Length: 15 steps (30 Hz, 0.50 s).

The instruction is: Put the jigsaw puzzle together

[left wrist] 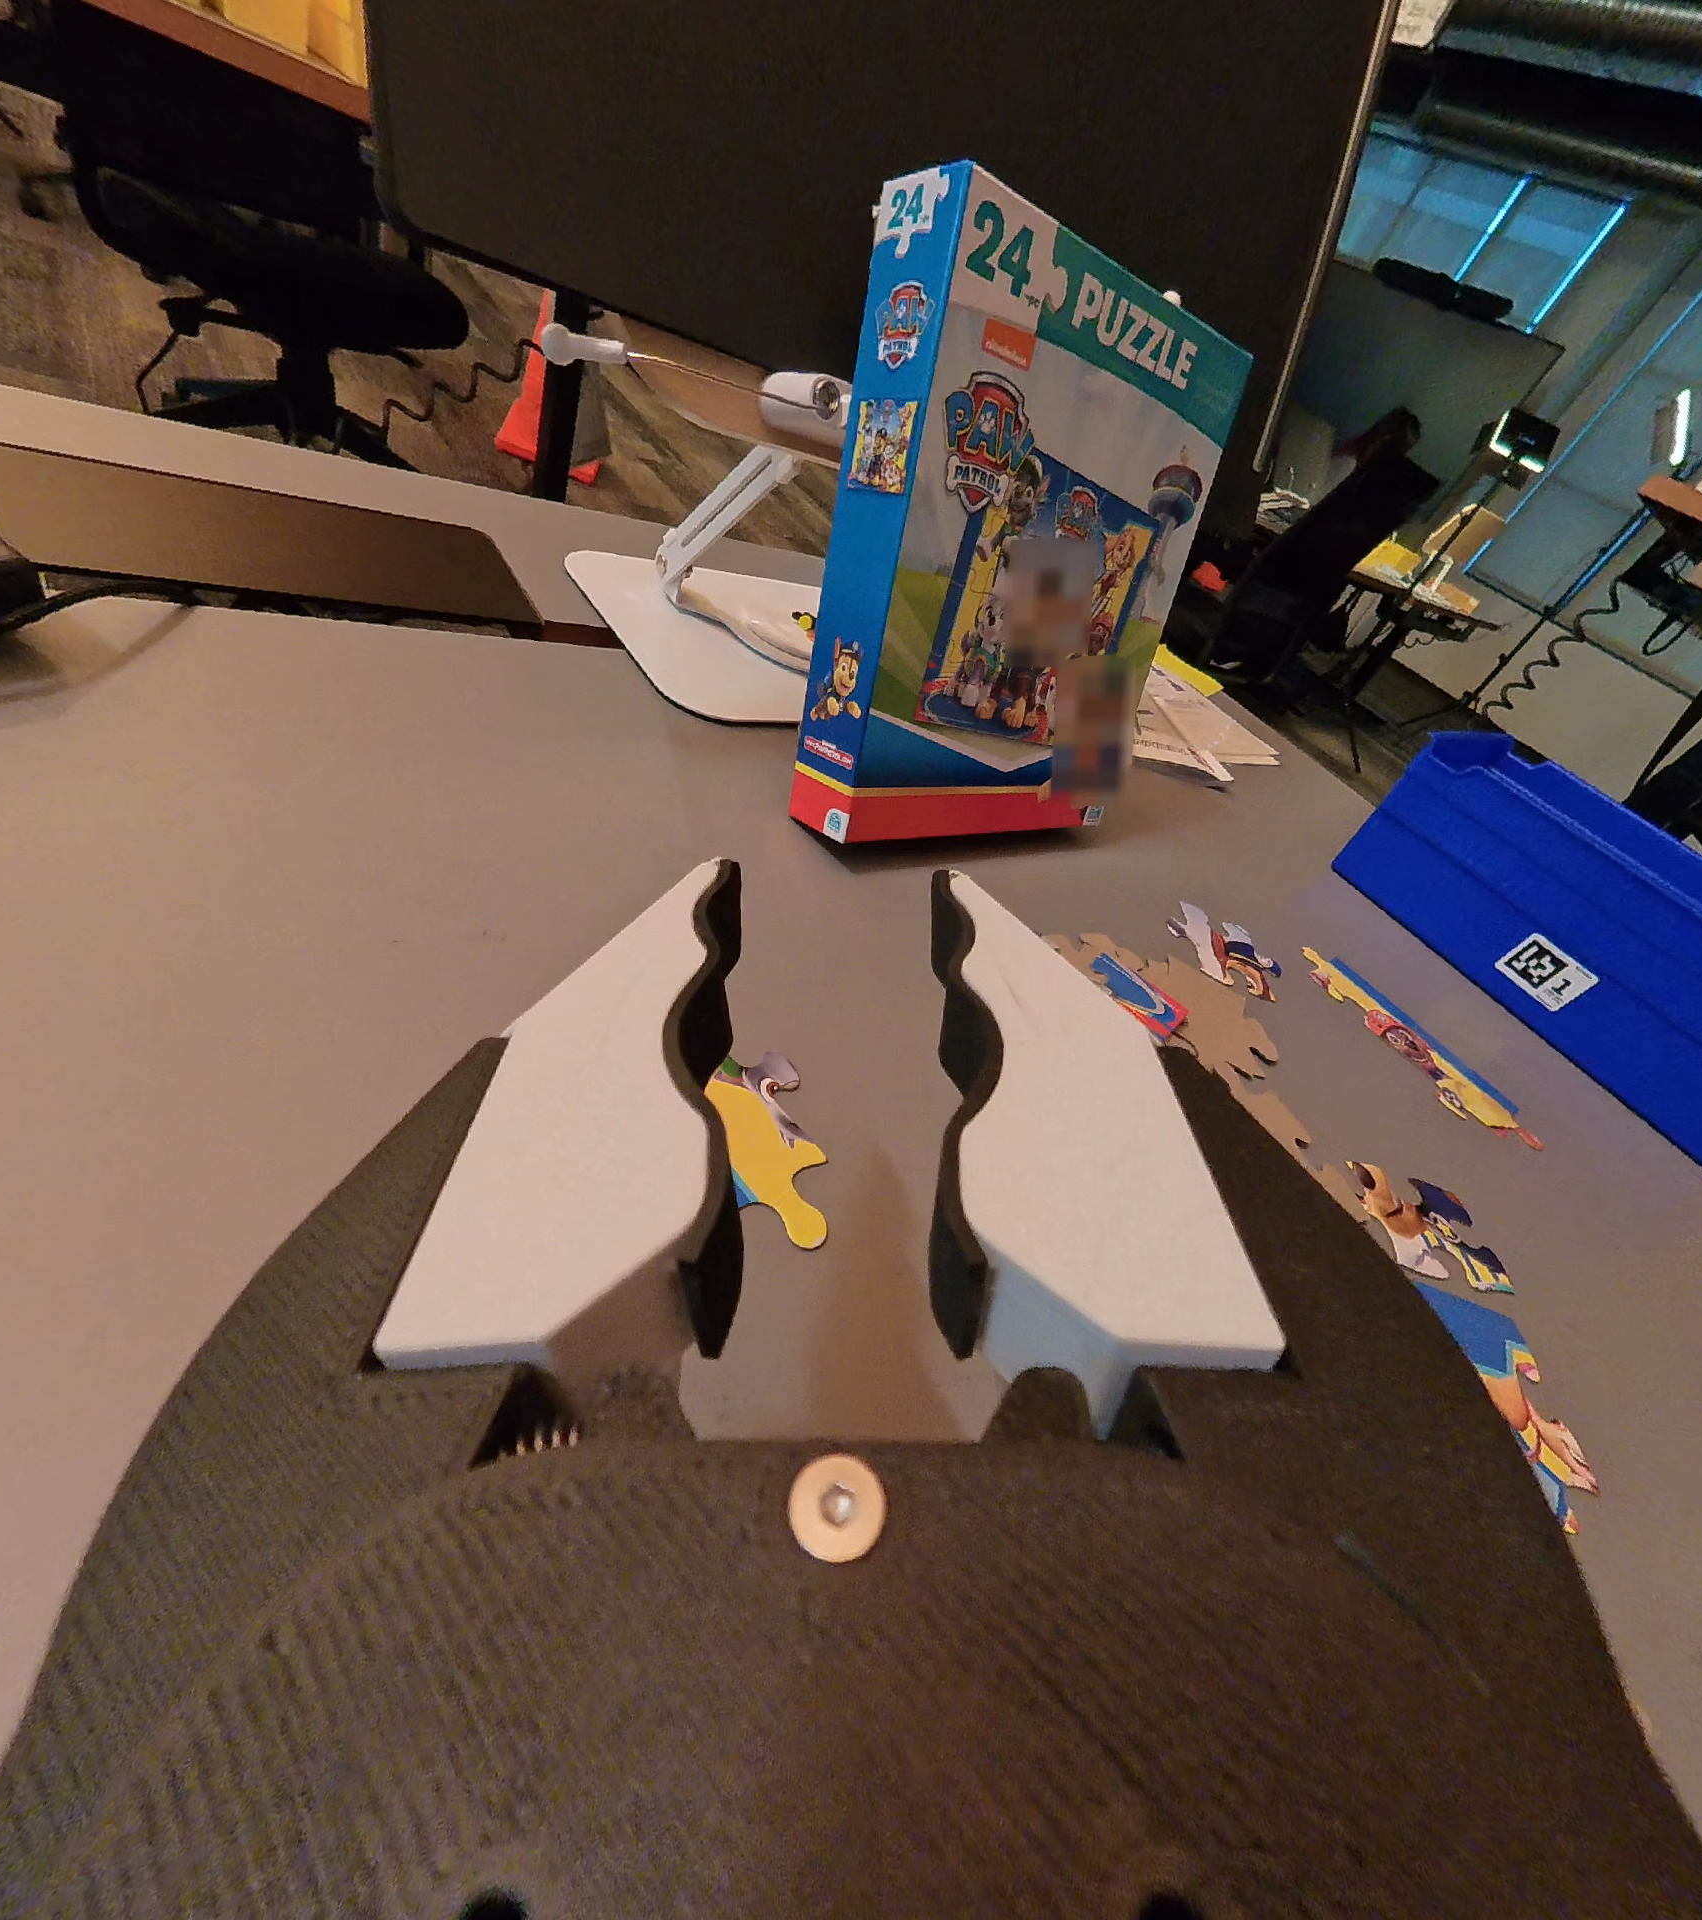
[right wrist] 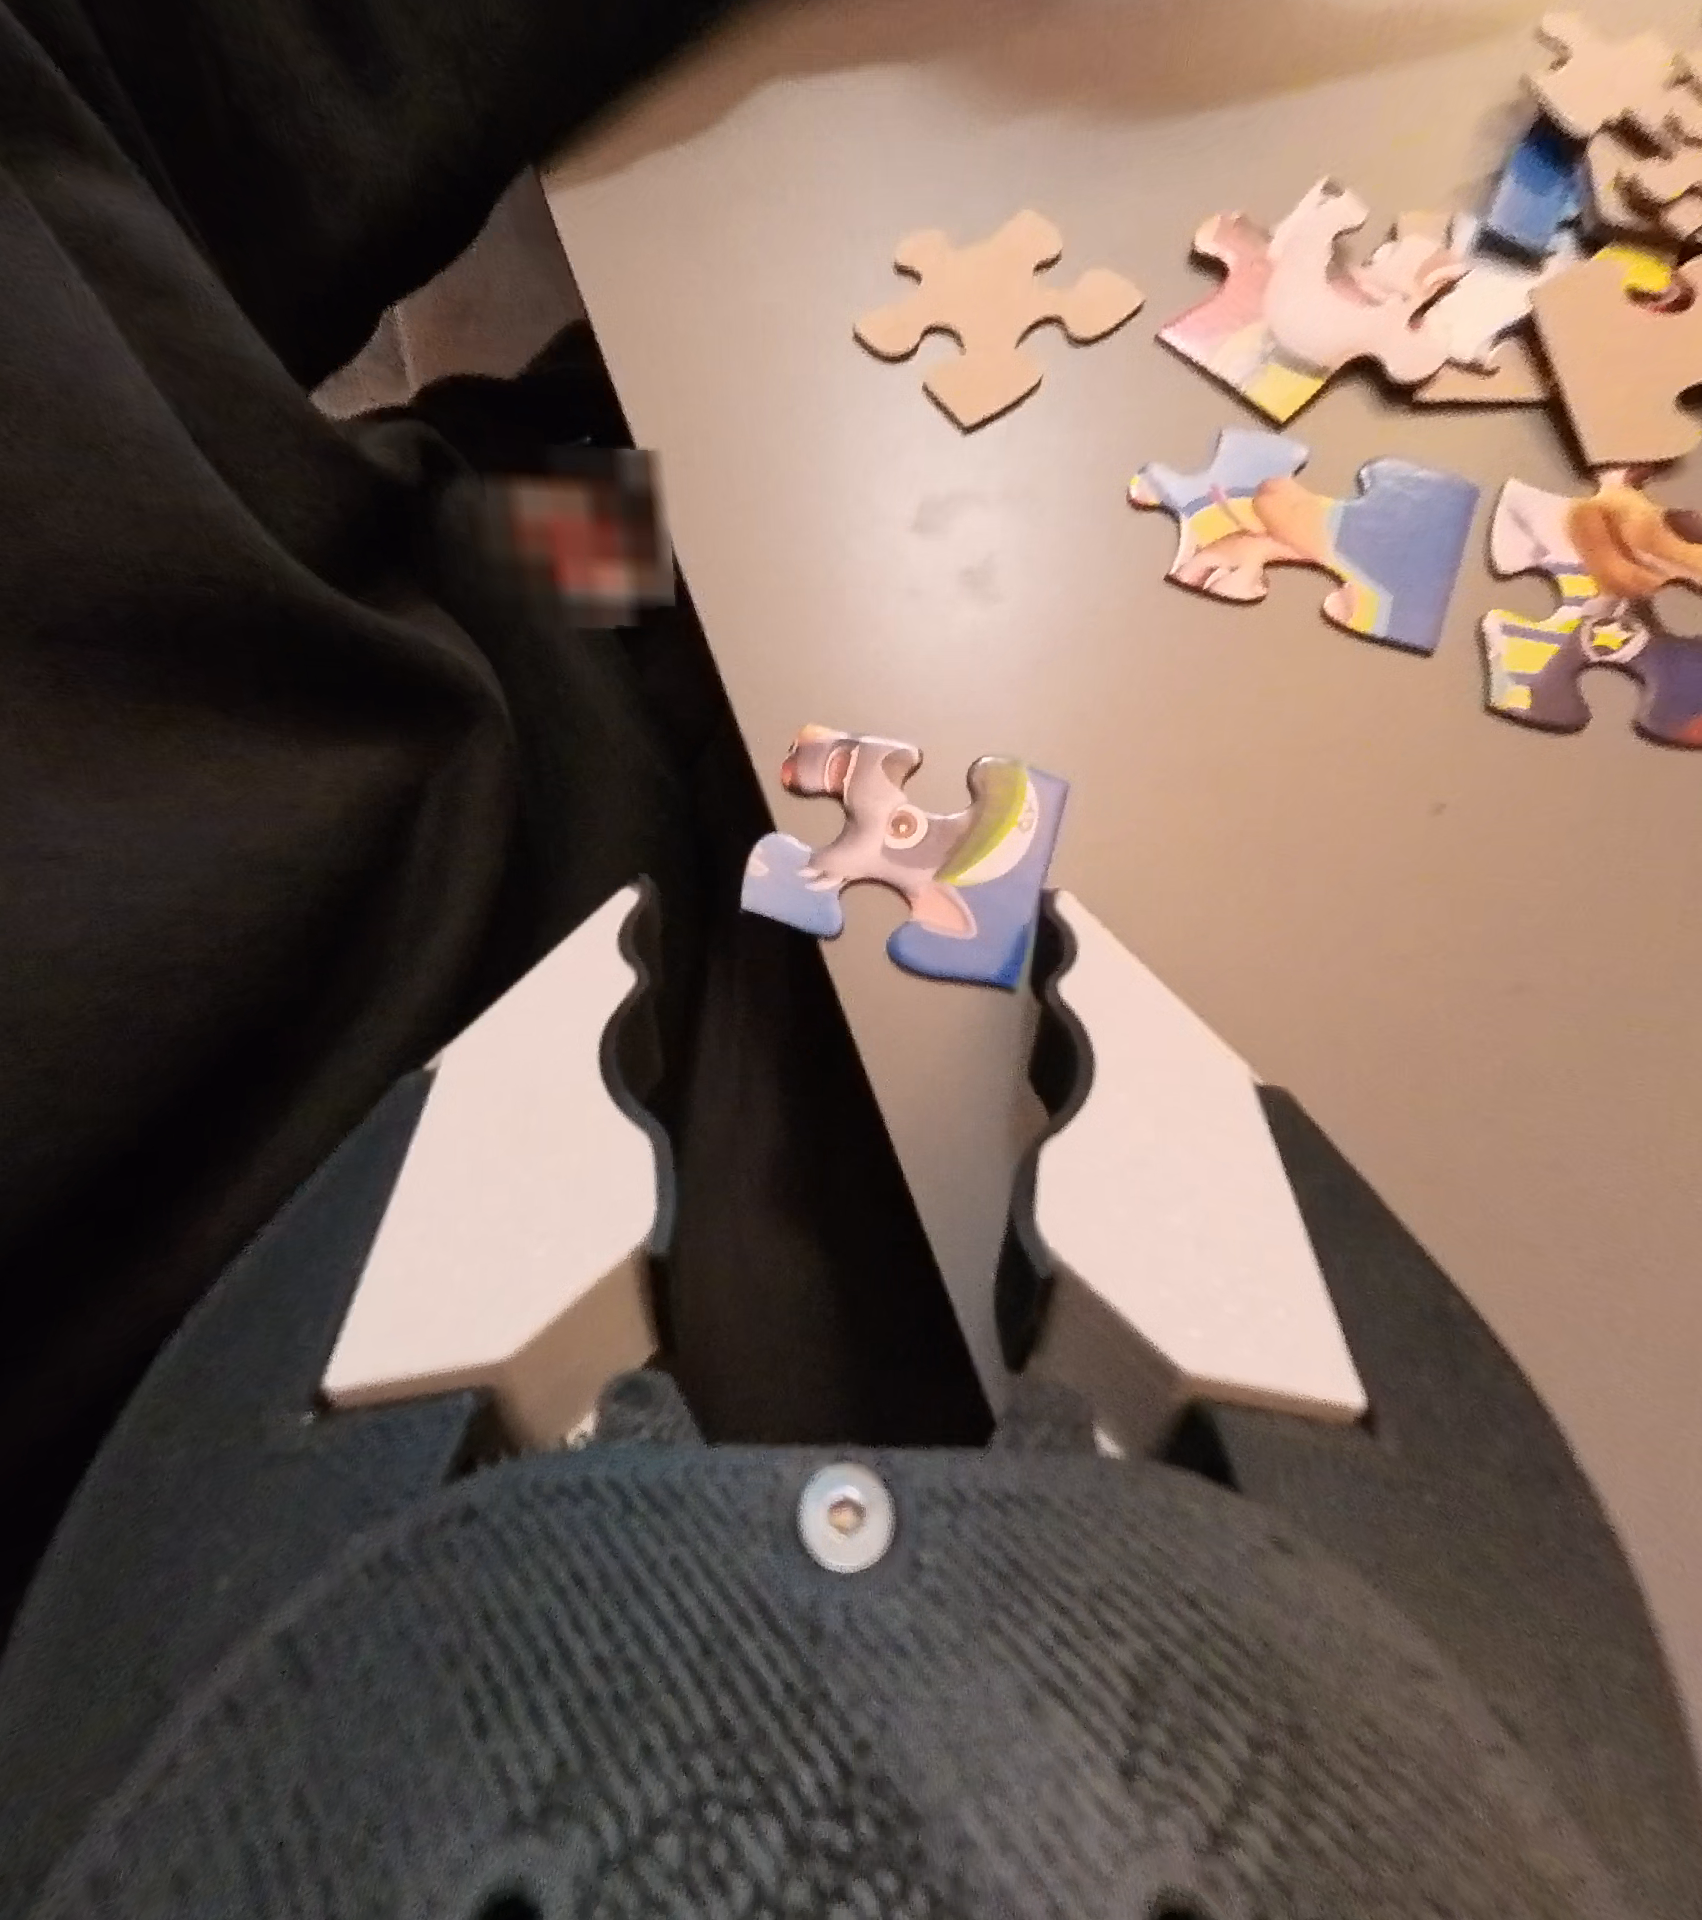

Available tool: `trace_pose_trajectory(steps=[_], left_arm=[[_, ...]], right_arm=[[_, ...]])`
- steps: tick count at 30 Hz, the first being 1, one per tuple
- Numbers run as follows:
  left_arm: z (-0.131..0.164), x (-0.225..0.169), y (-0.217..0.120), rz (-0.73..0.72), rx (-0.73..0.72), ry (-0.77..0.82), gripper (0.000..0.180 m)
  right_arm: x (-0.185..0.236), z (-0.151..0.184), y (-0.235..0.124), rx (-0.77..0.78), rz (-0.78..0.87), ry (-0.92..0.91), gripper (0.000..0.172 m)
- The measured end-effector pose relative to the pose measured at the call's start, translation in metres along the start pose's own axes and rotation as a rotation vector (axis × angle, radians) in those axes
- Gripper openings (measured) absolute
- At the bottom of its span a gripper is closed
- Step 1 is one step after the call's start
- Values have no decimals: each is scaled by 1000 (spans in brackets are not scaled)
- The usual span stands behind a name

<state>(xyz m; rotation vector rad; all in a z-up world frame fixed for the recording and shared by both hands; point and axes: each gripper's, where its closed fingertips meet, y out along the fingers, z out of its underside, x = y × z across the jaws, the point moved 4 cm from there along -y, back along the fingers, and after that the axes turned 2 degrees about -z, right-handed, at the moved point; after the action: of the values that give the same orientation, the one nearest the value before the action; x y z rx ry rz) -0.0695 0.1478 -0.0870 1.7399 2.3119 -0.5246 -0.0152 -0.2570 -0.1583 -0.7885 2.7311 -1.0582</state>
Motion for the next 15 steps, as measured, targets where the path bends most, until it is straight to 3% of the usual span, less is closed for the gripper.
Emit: trace_pose_trajectory(steps=[7,15], left_arm=[[2,0,1,-2,8,3,35],[1,1,0,-5,4,0,35]], right_arm=[[-8,9,15,73,133,-94,96],[-5,3,17,5,156,-78,62]])
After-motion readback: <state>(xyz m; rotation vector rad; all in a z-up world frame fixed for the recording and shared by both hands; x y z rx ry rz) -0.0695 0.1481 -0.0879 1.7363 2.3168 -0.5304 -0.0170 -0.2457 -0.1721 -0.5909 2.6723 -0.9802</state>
